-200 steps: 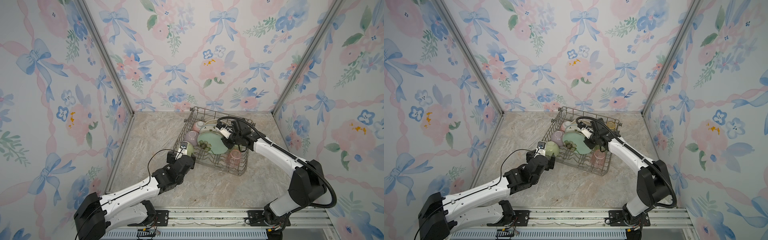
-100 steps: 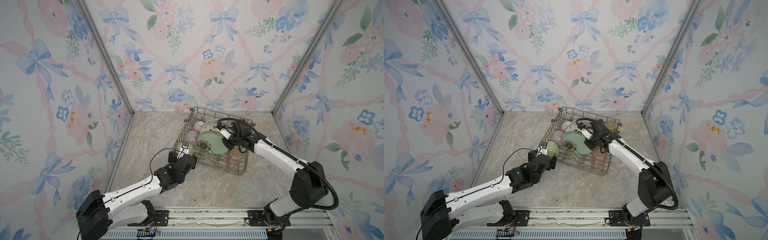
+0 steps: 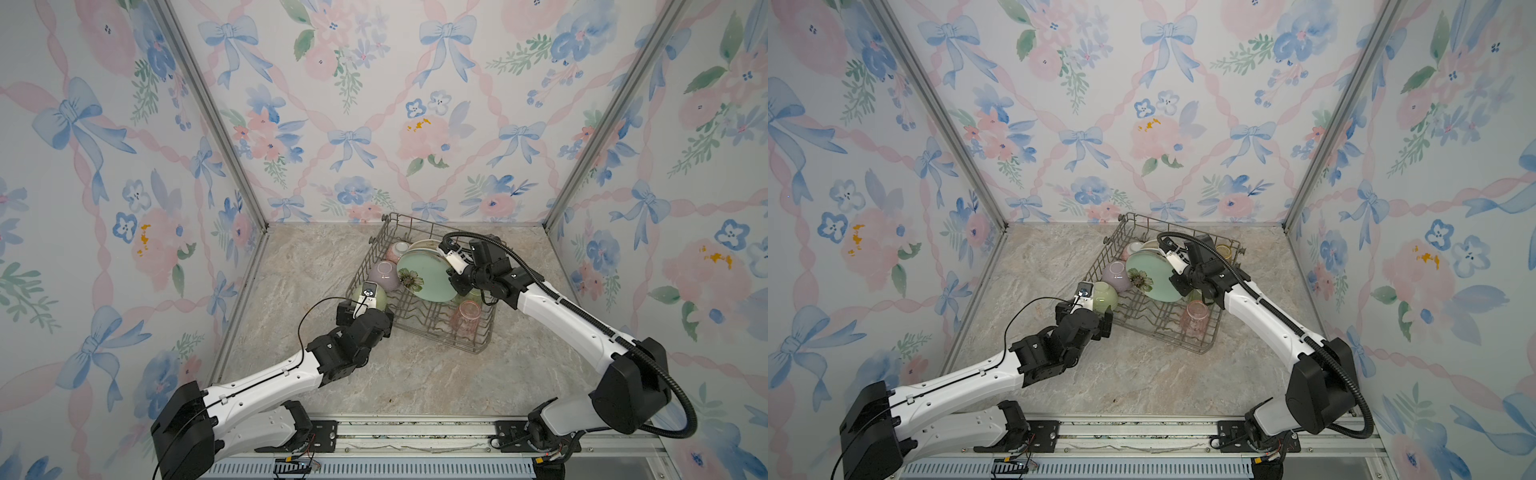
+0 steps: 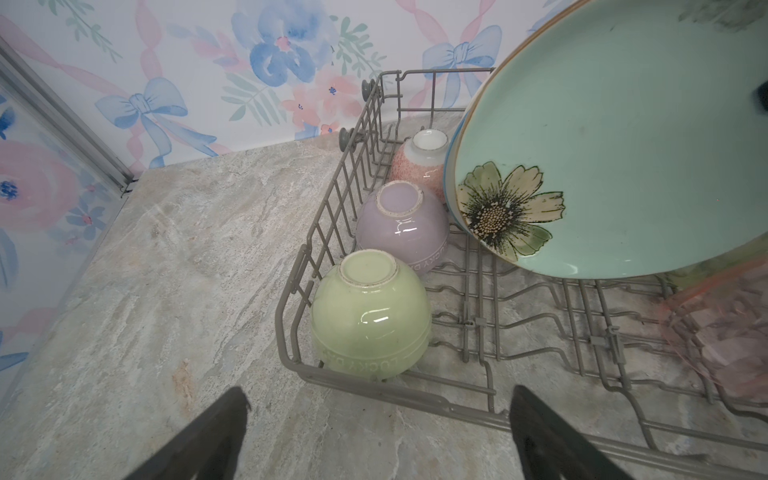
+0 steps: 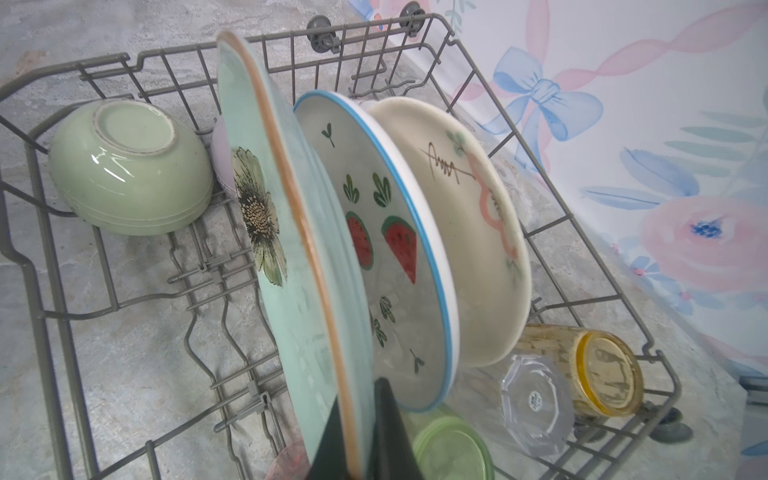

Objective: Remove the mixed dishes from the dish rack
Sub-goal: 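Grasp the mint-green plate rim with the right gripper and tilt it upward, then lift the mint-green plate out of the rack while the left gripper moves toward it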

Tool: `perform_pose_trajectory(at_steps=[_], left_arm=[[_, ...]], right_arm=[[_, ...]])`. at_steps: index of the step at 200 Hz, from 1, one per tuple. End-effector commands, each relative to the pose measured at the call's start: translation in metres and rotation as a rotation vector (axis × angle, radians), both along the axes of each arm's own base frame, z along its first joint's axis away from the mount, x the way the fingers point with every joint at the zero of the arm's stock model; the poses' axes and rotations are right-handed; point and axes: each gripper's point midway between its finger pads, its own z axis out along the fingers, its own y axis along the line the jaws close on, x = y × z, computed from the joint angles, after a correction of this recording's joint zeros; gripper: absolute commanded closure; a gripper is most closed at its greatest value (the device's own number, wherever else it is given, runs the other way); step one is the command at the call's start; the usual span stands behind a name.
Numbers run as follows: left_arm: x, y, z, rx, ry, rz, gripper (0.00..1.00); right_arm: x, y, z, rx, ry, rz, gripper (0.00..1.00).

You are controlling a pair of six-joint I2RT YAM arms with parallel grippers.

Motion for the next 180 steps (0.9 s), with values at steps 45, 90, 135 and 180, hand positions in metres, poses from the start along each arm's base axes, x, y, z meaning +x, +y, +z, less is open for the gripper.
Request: perform_pose_trajectory(at_steps=[45, 90, 135, 180], left_arm=[[-0.004, -0.003, 0.000, -0.030, 0.016, -0.018, 0.02], [0.000, -0.013, 0.009, -0.062, 0.018, -0.037, 0.02], [0.003, -0.036, 0.034, -0.153, 0.009, -0.101, 0.02], [0.009, -0.060, 0.064, -0.327, -0.002, -0.216, 0.02]], right_arm=[[0.006, 0.010, 0.070, 0.220, -0.145, -0.073, 1.00], [-0.006, 0.017, 0.090, 0.338, -0.148, -0.101, 1.00], [-0.019, 0.024, 0.108, 0.475, -0.140, -0.131, 1.00], [-0.031, 0.027, 0.121, 0.602, -0.126, -0.146, 1.00]])
